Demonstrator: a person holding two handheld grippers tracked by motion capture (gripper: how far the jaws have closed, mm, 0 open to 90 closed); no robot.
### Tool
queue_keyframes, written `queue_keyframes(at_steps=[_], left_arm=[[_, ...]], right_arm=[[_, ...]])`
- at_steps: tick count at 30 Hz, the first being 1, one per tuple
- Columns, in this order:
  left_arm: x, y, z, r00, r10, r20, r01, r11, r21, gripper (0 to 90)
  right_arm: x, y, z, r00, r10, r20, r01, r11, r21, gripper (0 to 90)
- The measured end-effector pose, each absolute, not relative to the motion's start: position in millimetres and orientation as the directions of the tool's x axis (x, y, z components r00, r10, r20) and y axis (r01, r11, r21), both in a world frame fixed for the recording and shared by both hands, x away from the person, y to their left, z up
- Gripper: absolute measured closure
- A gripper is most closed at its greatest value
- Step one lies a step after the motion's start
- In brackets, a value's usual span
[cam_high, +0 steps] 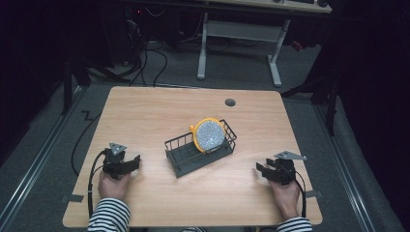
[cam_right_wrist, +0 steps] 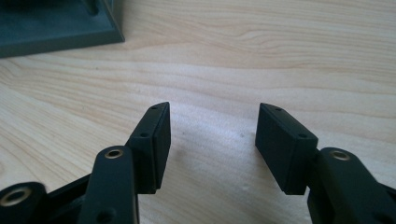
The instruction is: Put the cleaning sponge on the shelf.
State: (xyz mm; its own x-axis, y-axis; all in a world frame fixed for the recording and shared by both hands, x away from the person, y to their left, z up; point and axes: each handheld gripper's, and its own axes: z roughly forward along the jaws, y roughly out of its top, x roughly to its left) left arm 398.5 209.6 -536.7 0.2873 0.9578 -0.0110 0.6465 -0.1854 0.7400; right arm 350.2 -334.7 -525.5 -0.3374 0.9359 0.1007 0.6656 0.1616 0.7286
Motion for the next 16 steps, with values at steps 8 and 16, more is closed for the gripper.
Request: queue_keyframes(at_steps=[8,16], left_arm=[[398.4,209.5,-536.7,0.286,0.958,-0.011,0.647,-0.184,0.74,29.3],[396.1,209.3,-536.7,0.271,0.963,-0.013,0.646,-0.172,0.744,33.2]], right_arm=[[345.7,-328.2,-529.9,-0.342,0.938,0.055,0.647,0.193,0.738,41.6],[344.4,-320.6,-530.3,-0.352,0.936,-0.019,0.635,0.254,0.729,39.3]])
